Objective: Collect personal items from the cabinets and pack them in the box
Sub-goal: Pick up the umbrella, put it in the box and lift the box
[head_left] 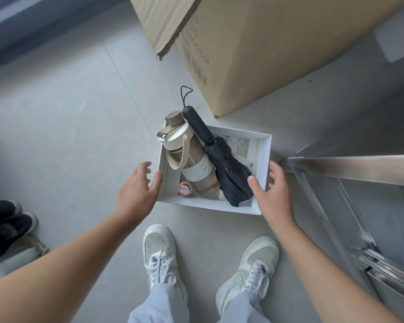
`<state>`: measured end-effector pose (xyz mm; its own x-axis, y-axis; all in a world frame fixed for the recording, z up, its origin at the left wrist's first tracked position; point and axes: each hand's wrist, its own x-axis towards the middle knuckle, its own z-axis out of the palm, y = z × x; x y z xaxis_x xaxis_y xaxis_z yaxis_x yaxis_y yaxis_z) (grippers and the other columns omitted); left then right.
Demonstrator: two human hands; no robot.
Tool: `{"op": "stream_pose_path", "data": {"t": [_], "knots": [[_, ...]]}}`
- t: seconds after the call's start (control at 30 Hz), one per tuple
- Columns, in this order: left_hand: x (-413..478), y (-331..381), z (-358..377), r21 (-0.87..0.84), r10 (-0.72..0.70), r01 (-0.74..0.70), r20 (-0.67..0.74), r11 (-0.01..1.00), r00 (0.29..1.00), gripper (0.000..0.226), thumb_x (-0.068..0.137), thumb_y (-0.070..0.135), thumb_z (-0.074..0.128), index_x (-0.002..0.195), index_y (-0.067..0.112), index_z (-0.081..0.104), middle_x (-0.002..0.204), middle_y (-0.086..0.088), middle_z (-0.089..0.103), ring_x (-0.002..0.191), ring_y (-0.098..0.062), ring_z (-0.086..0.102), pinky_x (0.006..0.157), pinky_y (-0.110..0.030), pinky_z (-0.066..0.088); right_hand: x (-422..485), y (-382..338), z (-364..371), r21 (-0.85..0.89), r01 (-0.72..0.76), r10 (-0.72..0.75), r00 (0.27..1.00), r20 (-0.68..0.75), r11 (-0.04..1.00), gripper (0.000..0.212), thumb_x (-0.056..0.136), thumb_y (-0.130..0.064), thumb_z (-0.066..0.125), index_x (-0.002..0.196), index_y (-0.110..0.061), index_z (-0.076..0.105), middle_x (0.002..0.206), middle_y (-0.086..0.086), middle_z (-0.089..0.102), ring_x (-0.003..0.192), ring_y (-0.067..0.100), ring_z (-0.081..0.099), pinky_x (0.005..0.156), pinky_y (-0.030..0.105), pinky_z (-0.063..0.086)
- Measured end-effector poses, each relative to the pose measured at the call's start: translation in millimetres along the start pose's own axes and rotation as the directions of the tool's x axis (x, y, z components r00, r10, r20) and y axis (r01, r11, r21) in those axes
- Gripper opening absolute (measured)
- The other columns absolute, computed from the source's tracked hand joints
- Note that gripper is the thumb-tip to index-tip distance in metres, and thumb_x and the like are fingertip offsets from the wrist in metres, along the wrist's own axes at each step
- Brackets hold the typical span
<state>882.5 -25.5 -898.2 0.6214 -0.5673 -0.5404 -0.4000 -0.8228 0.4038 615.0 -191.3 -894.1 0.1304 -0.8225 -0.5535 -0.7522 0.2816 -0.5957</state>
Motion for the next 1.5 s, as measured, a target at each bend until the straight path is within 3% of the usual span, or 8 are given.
{"op": "stream_pose_path", "data": {"t": [0.2,0.33,0.5,0.6,0.73,1.03,1.33,1.5], "knots": [[8.7,-5.9,21.3,-0.109,-0.033,0.028,-0.041,0.994,0.999,0.033,0.098,0.039,0.047,0.127,0.023,0.048,0.117,0.006,0.062,0.101,-0.015,0.060,0.086,-0.039,0.049,8.6,18.3,24.7,0.028,-0.093,0.094,0.995,-0.044,0.995,0.055,0.090,-0.040,0.071,0.137,-0.017,0.053,0.127,0.004,0.067,0.116,0.026,0.064,0.100,0.047,0.052],[16.8,-4.2,34.7,-0.269,-0.066,0.042,-0.080,0.962,0.995,0.011,0.097,0.037,0.051,0.099,0.032,0.060,0.095,0.021,0.066,0.092,0.003,0.062,0.068,-0.020,0.045,16.9,27.3,29.8,0.094,-0.071,0.079,0.992,-0.095,0.993,0.023,0.090,-0.034,0.072,0.105,-0.020,0.061,0.091,-0.005,0.069,0.083,0.017,0.066,0.075,0.036,0.052],[24.5,-4.2,46.4,-0.444,-0.148,0.082,-0.115,0.892,0.982,0.012,0.095,0.039,0.056,0.087,0.034,0.064,0.086,0.023,0.068,0.080,0.006,0.064,0.060,-0.016,0.043,23.3,42.4,37.4,0.145,-0.053,0.075,0.986,-0.151,0.988,0.008,0.095,-0.027,0.068,0.100,-0.020,0.067,0.086,-0.005,0.071,0.081,0.018,0.067,0.072,0.032,0.051],[23.8,-6.3,51.8,-0.516,-0.172,0.080,-0.134,0.853,0.976,0.013,0.094,0.039,0.059,0.086,0.032,0.067,0.083,0.021,0.070,0.078,0.006,0.066,0.058,-0.011,0.044,23.8,48.8,40.8,0.184,-0.027,0.064,0.978,-0.198,0.982,0.012,0.098,-0.027,0.063,0.102,-0.018,0.070,0.089,-0.007,0.073,0.084,0.014,0.067,0.076,0.030,0.050],[21.8,-8.9,54.1,-0.578,-0.183,0.068,-0.143,0.813,0.973,0.022,0.092,0.045,0.060,0.079,0.030,0.070,0.073,0.014,0.070,0.068,0.004,0.060,0.060,-0.013,0.042,23.4,50.5,42.2,0.161,-0.002,0.040,0.972,-0.233,0.987,0.029,0.103,-0.028,0.058,0.075,-0.035,0.053,0.062,-0.024,0.058,0.062,-0.002,0.053,0.060,0.012,0.038],[18.2,-6.8,53.8,-0.548,-0.163,0.040,-0.177,0.835,0.970,0.051,0.094,0.044,0.056,0.062,0.009,0.038,0.062,0.003,0.023,0.060,-0.014,0.022,0.056,-0.033,0.016,20.8,47.5,39.7,0.125,0.041,-0.009,0.968,-0.251,0.991,0.051,0.103,-0.024,0.056,0.061,-0.032,0.029,0.051,-0.013,0.036,0.053,0.010,0.029,0.054,0.031,0.024],[-4.4,-21.0,43.2,-0.564,-0.240,0.089,-0.200,0.821,0.950,0.051,0.097,0.033,0.057,0.053,0.022,0.034,0.056,0.010,0.018,0.055,-0.010,0.018,0.050,-0.029,0.013,-0.7,32.1,47.2,0.200,0.083,-0.030,0.966,-0.257,0.976,0.055,0.100,-0.021,0.061,0.053,-0.046,0.047,0.048,-0.019,0.040,0.050,0.004,0.035,0.050,0.016,0.026],[-24.2,-46.8,35.2,-0.622,-0.331,0.131,-0.218,0.772,0.918,0.046,0.094,0.037,0.060,0.062,0.010,0.042,0.067,0.000,0.025,0.061,-0.012,0.023,0.058,-0.034,0.016,-8.8,15.0,55.7,0.205,0.071,-0.023,0.974,-0.227,0.976,0.052,0.097,-0.027,0.062,0.051,-0.041,0.043,0.048,-0.015,0.035,0.054,0.008,0.028,0.056,0.028,0.025]]}}
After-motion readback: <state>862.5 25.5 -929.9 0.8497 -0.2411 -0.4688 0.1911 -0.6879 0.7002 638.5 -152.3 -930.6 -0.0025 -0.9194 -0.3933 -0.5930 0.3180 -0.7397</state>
